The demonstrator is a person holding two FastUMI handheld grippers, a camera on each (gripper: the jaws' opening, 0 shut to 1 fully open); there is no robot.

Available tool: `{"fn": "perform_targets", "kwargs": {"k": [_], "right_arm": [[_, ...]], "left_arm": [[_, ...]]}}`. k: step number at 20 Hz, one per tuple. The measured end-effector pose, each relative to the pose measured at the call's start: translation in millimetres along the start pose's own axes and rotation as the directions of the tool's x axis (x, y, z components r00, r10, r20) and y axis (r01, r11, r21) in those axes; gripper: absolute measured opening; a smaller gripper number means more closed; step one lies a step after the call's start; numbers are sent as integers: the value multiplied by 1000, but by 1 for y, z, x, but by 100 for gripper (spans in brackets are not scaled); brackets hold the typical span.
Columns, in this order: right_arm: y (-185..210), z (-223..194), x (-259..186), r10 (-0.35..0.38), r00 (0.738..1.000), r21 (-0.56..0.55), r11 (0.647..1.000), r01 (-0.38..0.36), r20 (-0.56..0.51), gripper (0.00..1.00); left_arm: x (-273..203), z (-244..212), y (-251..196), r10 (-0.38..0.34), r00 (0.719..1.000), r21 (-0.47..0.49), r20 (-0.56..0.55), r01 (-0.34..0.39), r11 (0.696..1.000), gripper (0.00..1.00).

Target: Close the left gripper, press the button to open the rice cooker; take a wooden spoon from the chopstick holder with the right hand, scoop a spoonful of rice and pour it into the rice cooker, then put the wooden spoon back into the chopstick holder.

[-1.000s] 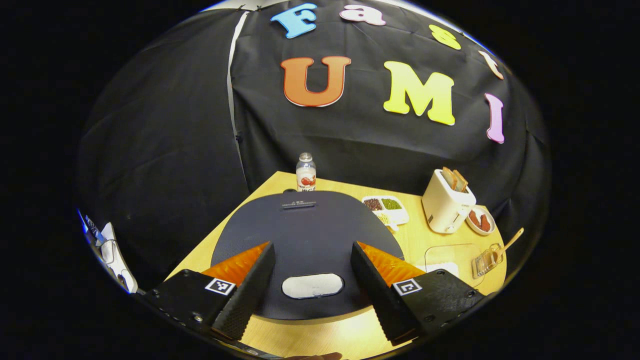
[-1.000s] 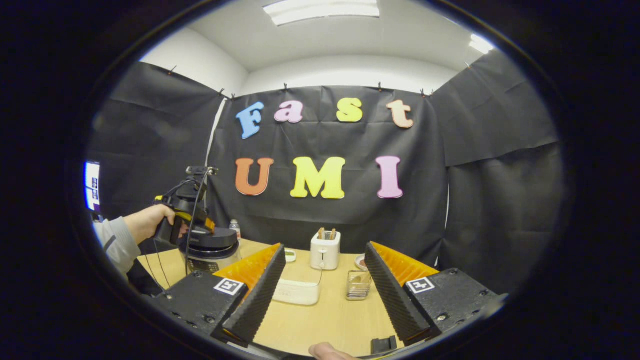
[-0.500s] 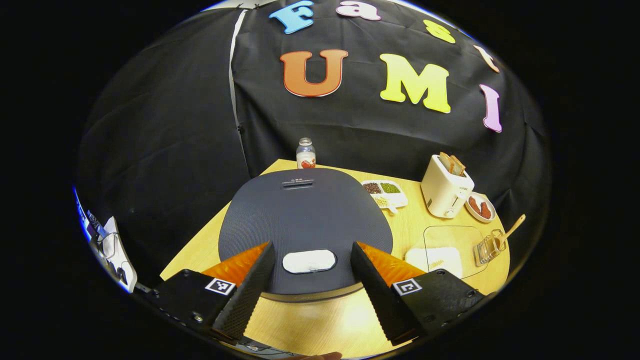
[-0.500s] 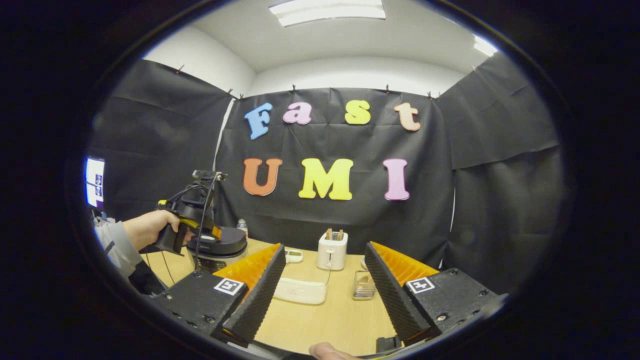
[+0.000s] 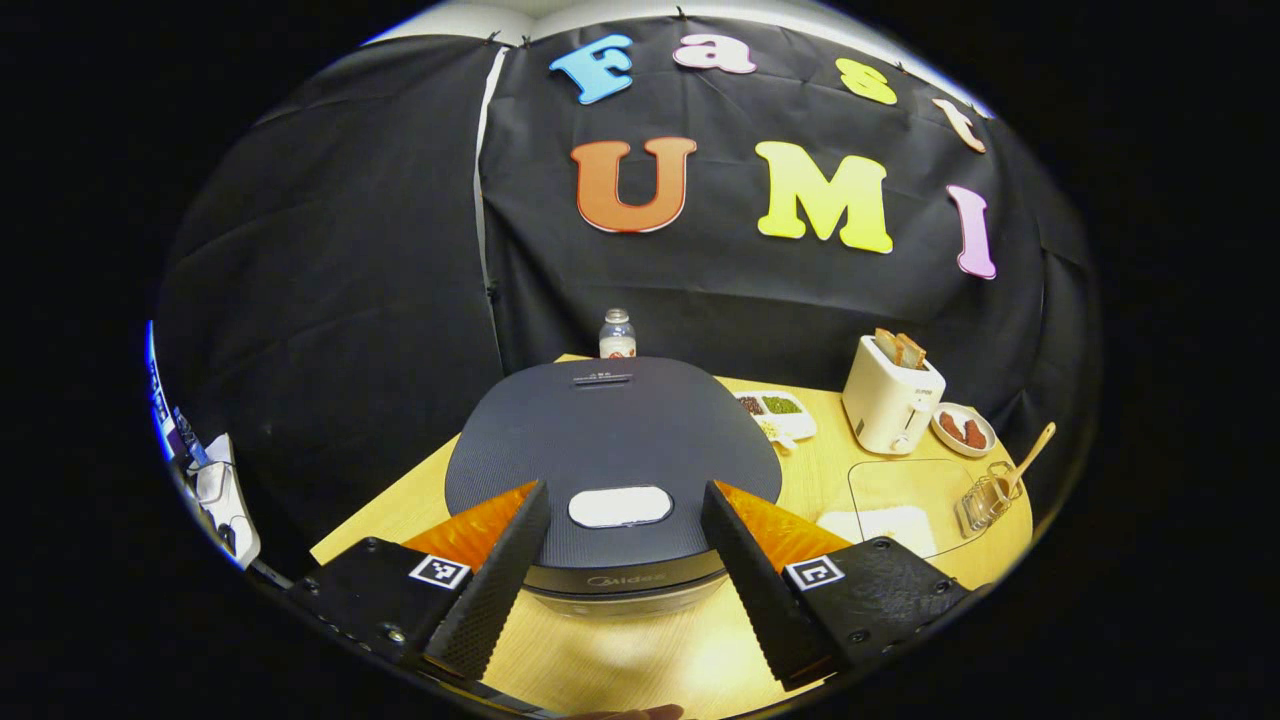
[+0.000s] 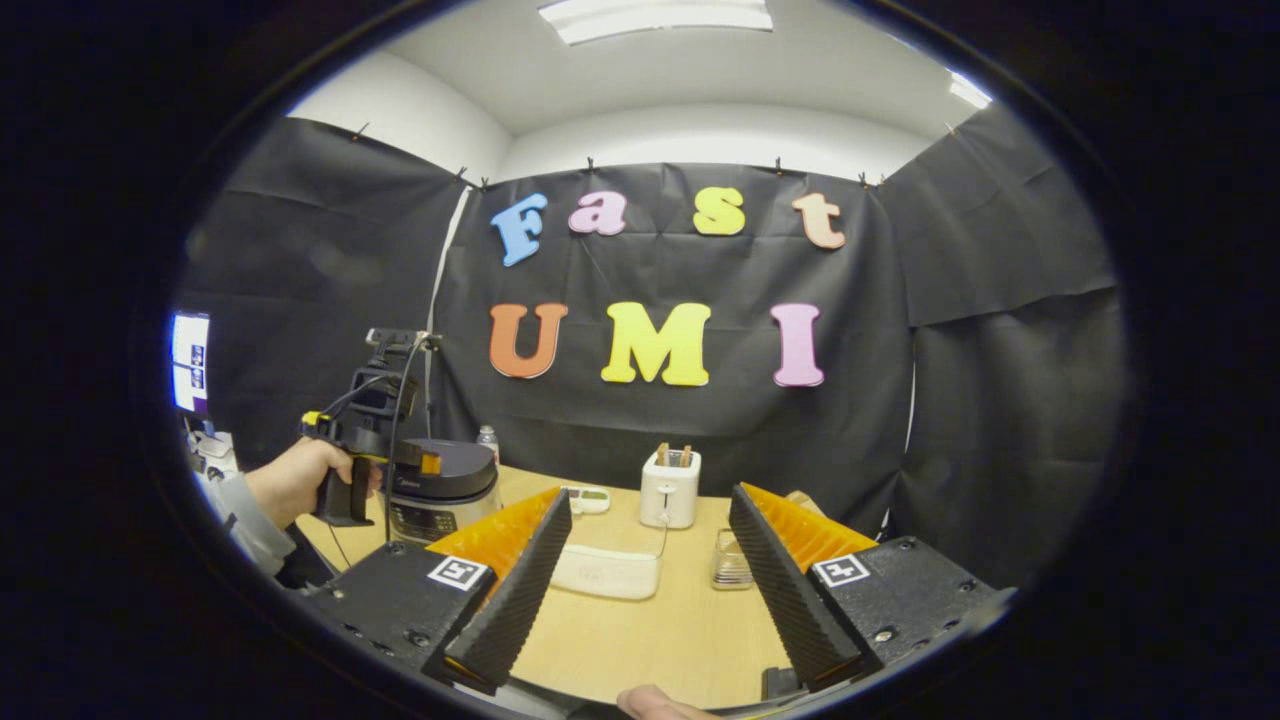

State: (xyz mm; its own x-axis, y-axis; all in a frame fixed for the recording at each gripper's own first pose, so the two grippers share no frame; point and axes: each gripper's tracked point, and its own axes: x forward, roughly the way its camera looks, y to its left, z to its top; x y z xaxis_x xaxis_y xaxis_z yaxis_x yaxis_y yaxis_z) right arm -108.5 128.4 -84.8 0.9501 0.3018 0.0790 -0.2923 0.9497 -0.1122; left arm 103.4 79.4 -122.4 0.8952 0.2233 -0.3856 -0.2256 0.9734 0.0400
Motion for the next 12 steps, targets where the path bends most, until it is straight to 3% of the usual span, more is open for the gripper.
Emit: {"fn": "perform_targets", "kwargs": {"k": [8,11,12], "right_arm": [[4,-3,6,-4,1000,-21,1000,3,-21,100],[0,2,5,-26,1000,-37,999,25,-8,96],[-1,3,4,-30,1000,-38,999,29,-5,100]], "left_arm": [[3,0,1,12,983,21,184,-16,1000,100],[7,-8,-1,12,981,18,194,-16,1000,100],[5,-7,0,12,978,21,210,-17,1000,98]]}}
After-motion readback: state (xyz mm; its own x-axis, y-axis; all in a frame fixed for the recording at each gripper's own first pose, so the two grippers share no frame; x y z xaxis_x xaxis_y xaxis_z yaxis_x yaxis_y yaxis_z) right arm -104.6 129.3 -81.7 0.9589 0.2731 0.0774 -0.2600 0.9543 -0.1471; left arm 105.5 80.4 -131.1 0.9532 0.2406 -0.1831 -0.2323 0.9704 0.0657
